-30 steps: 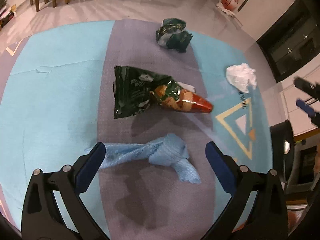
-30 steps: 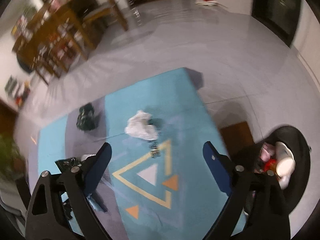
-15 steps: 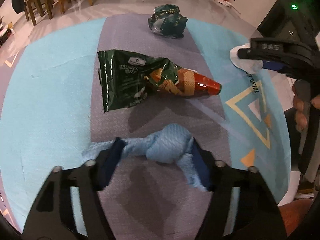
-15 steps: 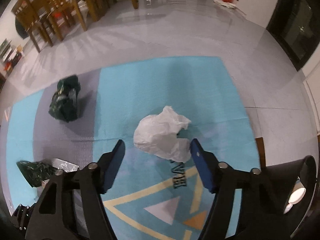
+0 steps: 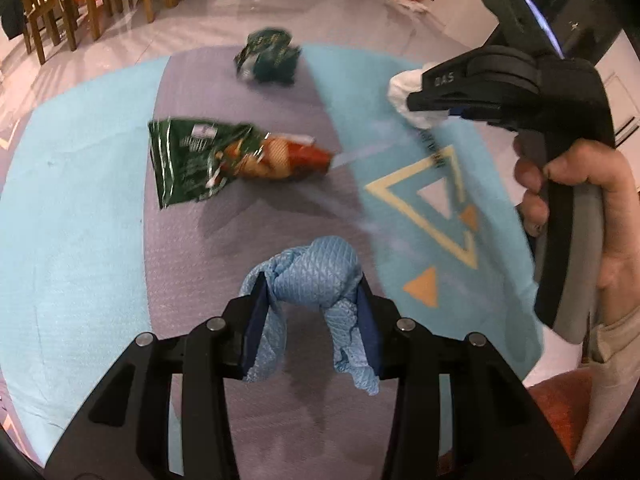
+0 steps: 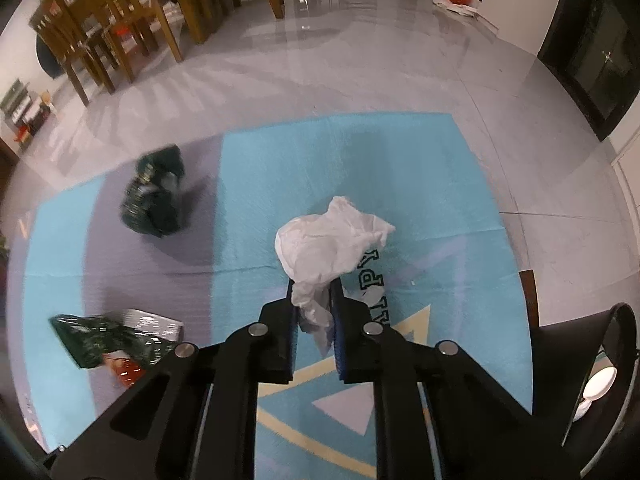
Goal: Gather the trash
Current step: 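Grasp the blue cloth with the left gripper while the right grasps the white tissue, then carry the blue cloth and white tissue with both grippers over the bin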
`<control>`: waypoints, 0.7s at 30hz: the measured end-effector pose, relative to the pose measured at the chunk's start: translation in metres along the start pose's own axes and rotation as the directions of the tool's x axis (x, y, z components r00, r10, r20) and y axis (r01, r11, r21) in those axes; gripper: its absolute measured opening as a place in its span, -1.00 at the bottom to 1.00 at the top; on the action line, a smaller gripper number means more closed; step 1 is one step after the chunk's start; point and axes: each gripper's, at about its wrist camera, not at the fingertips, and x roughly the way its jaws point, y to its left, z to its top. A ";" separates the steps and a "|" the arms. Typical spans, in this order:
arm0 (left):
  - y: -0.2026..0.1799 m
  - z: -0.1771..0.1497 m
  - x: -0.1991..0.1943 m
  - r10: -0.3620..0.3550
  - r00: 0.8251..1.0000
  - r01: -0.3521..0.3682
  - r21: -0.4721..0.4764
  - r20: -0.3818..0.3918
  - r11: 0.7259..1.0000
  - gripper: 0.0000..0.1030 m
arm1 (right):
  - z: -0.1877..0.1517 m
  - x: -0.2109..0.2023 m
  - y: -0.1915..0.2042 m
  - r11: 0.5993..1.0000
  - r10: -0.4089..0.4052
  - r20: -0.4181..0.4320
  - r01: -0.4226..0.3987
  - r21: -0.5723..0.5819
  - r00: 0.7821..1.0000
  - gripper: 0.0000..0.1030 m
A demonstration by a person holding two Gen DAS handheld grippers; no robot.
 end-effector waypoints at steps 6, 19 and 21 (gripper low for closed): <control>-0.015 0.012 -0.029 -0.020 0.995 0.019 0.017 0.098 1.000 -0.18 | -0.002 -0.050 -0.017 0.991 0.113 0.066 -0.117 0.063 0.991 -0.70; -0.044 0.018 -0.082 -0.075 0.969 0.057 0.082 0.236 0.995 -0.17 | -0.026 -0.149 -0.090 0.942 0.217 0.227 -0.265 0.207 0.949 -0.70; -0.059 0.019 -0.087 -0.097 0.963 0.071 0.112 0.250 0.991 -0.17 | -0.035 -0.160 -0.105 0.939 0.194 0.252 -0.253 0.232 0.948 -0.70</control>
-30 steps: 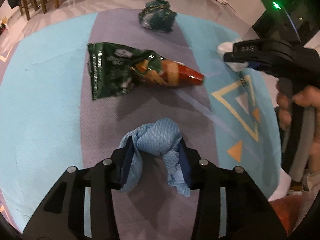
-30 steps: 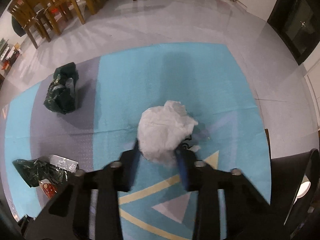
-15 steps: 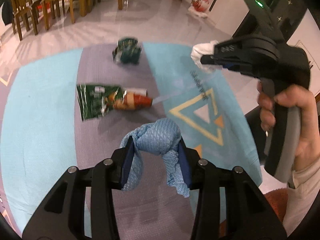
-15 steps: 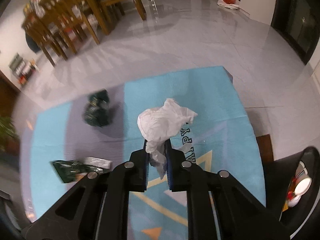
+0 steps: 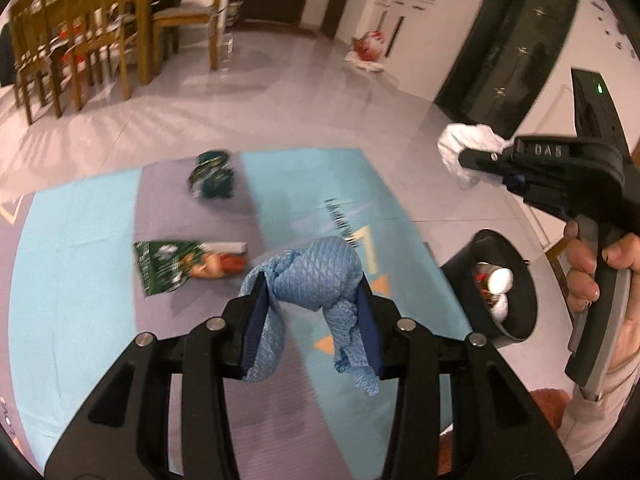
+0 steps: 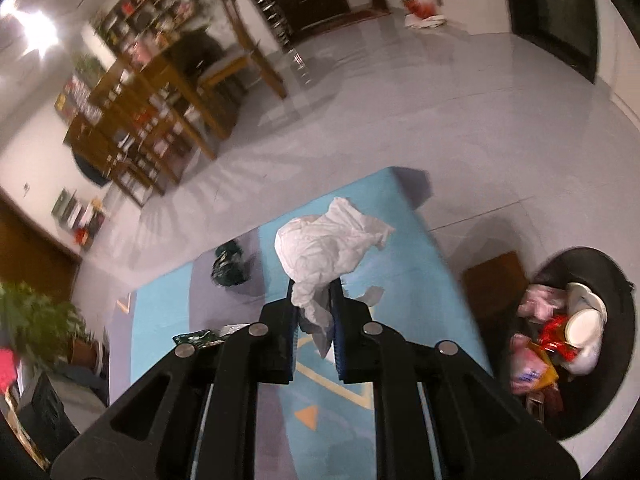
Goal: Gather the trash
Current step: 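Carry the blue cloth and white tissue with both grippers over the bin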
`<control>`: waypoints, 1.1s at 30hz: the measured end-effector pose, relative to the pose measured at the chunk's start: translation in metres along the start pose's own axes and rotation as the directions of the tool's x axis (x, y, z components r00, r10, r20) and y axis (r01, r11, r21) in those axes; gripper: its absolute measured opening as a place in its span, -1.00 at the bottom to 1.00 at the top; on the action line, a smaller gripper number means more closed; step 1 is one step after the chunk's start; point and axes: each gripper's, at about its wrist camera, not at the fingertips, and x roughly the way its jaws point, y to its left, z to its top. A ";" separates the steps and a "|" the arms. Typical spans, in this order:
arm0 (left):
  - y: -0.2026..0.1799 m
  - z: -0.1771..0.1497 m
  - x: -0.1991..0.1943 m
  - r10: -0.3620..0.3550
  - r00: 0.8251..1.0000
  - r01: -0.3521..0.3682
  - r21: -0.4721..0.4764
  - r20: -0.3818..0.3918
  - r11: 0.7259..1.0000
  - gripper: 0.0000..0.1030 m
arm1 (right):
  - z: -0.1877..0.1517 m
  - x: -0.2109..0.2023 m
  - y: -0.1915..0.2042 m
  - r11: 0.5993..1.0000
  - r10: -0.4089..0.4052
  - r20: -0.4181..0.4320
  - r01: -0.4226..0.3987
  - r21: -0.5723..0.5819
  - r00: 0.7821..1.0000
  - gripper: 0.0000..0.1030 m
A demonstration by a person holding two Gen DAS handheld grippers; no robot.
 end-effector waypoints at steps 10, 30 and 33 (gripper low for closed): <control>-0.104 0.015 0.017 -0.137 0.990 0.130 0.176 0.026 0.976 -0.17 | -0.005 -0.067 -0.072 0.964 -0.242 0.156 0.220 0.147 0.958 -0.70; -0.274 -0.006 0.146 -0.330 0.893 0.401 0.212 -0.305 0.891 -0.16 | -0.020 -0.087 -0.236 0.837 -0.288 0.019 0.242 0.490 0.957 -0.70; -0.285 -0.016 0.169 -0.331 0.870 0.417 0.184 -0.366 0.890 -0.14 | -0.018 -0.070 -0.241 0.835 -0.294 -0.052 0.283 0.473 0.954 -0.70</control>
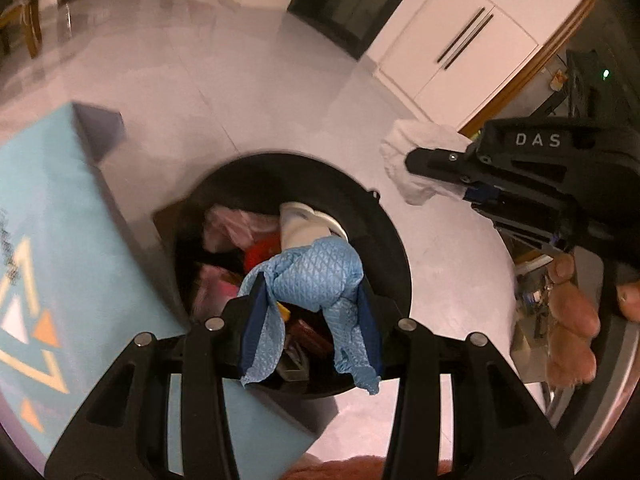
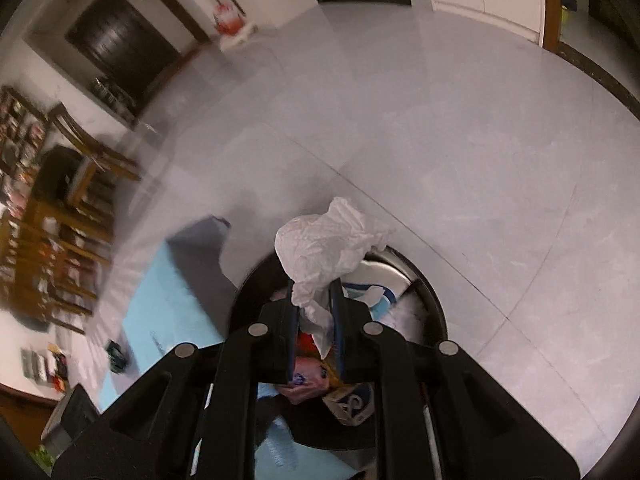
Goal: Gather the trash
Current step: 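Carry the blue cloth and white tissue with both grippers over the bin, then open both grippers to drop the cloth and tissue into the bin, then move the left gripper to the green chips bag and grasp it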
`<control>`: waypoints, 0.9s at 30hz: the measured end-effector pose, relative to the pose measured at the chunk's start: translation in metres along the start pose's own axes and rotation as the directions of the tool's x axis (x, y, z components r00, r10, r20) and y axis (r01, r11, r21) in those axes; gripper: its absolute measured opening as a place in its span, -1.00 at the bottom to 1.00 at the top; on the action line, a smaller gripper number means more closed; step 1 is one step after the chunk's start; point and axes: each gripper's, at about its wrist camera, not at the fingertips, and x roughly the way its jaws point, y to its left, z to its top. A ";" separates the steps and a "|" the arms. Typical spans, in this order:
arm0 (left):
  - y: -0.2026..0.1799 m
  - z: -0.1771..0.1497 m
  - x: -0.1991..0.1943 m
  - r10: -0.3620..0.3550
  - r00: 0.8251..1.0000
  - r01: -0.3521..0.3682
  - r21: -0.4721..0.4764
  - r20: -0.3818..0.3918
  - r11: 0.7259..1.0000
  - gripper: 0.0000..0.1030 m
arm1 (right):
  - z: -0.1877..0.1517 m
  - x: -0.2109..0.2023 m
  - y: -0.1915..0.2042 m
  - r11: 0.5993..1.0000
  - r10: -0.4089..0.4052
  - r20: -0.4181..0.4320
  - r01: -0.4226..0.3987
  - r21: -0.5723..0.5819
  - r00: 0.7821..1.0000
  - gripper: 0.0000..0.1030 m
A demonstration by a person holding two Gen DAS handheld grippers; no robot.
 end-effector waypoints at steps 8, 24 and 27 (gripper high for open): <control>-0.007 -0.008 0.022 0.002 0.999 -0.001 0.024 -0.034 1.000 0.37 | -0.002 0.029 0.005 0.998 -0.058 -0.119 0.055 -0.027 0.991 -0.66; 0.093 0.001 -0.110 0.306 0.938 -0.304 -0.039 0.161 0.952 0.93 | -0.014 0.004 0.040 0.992 -0.043 -0.016 0.040 -0.120 0.999 0.57; 0.146 -0.005 -0.155 0.408 0.896 -0.382 -0.161 0.177 0.910 0.93 | -0.018 0.001 0.055 0.988 -0.041 0.004 0.041 -0.150 0.999 0.63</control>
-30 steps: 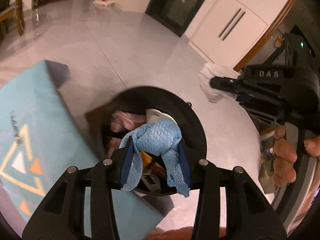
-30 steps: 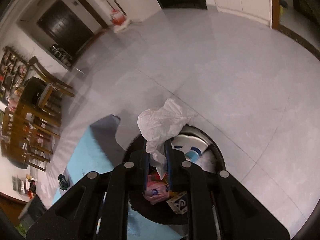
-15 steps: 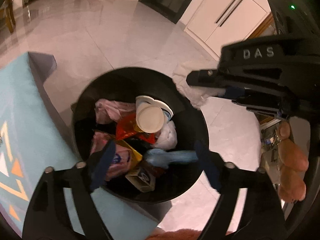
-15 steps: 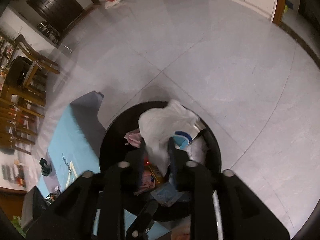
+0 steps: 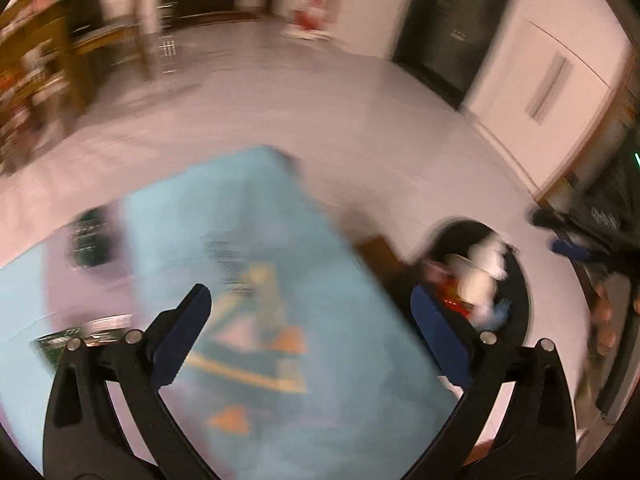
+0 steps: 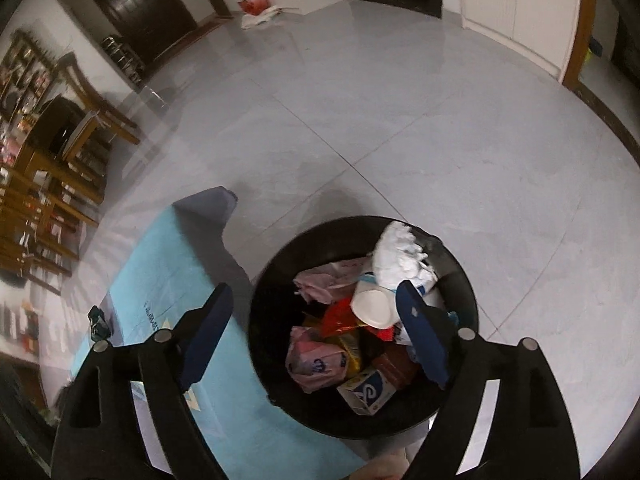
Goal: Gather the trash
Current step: 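Move the left gripper to the green chips bag and grasp it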
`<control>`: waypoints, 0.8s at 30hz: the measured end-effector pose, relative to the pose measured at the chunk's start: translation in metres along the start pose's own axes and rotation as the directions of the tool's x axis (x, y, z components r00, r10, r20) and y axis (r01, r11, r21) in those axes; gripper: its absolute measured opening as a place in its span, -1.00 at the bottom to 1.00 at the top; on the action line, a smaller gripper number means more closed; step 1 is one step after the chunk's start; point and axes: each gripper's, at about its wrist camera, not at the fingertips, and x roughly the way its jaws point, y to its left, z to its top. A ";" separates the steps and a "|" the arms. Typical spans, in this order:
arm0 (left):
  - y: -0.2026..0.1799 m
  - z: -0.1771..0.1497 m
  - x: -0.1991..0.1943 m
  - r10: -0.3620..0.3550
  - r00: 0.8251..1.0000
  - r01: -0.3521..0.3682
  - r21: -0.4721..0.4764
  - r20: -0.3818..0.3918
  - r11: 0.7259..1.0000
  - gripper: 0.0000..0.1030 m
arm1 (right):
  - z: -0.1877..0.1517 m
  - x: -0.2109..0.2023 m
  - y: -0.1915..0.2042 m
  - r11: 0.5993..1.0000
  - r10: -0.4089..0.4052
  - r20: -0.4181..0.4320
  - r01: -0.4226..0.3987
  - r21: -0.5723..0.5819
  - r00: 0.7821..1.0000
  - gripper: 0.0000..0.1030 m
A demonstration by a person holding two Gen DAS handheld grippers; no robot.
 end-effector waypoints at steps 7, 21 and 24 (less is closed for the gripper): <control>0.131 -0.011 -0.056 0.170 0.985 -0.156 -0.222 0.042 0.962 0.93 | -0.009 0.000 0.044 0.998 0.013 0.017 -0.012 -0.061 1.000 0.70; 0.265 -0.067 -0.020 0.085 0.996 -0.092 -0.574 -0.038 0.814 0.93 | -0.053 0.030 0.149 0.930 -0.088 -0.020 0.075 -0.359 0.996 0.75; 0.270 -0.073 -0.007 0.049 0.998 -0.069 -0.571 -0.049 0.818 0.93 | -0.060 0.037 0.158 0.917 -0.102 -0.030 0.082 -0.389 0.994 0.75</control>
